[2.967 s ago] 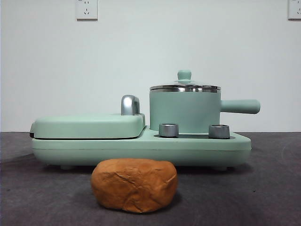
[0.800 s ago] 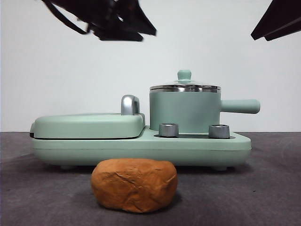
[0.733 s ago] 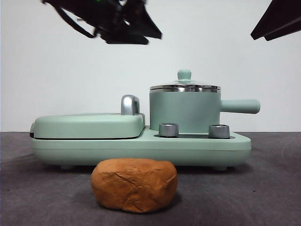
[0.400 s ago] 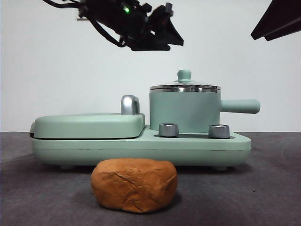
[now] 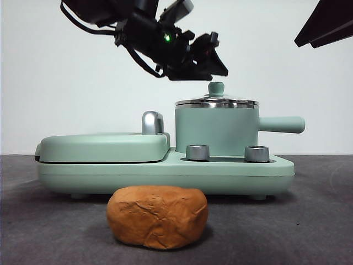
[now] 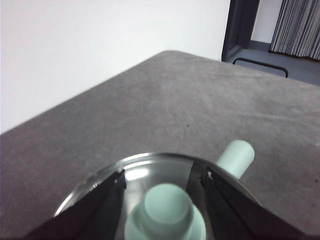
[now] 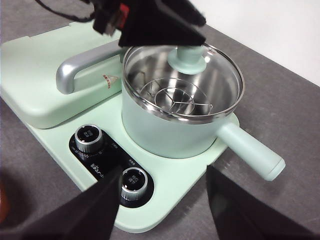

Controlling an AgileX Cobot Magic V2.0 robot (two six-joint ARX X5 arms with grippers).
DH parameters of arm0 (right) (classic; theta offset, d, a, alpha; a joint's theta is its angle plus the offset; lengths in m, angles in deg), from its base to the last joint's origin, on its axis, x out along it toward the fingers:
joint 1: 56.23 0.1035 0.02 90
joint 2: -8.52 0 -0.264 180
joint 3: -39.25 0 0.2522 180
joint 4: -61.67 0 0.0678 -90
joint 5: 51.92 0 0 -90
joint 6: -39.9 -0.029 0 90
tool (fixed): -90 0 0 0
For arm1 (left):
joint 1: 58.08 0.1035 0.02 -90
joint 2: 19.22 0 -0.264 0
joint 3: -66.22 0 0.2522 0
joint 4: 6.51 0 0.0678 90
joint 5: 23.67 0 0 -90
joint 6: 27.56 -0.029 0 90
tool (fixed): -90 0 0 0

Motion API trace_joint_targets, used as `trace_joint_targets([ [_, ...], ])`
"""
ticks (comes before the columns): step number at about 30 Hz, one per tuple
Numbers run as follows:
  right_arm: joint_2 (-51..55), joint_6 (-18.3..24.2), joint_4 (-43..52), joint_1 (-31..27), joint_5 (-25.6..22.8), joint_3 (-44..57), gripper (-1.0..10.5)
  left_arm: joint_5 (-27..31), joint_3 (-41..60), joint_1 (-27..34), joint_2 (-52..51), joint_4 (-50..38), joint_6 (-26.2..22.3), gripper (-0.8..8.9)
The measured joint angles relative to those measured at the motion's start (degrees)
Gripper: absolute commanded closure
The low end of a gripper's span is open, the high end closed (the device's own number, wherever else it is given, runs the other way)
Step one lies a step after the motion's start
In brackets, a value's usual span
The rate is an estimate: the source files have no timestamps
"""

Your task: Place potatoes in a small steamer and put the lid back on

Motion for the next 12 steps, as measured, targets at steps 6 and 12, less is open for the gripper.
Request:
trace_joint_targets([
  [6,0.00,0.00,0.00,0.00,0.00,0.00,6.8,0.00,0.00,0.00,1.14,0.35,0.00,5.66],
  [12,0.00,0.00,0.00,0.00,-0.02,0.00,6.8,0.00,0.00,0.00,1.16,1.38,0.00,5.66],
])
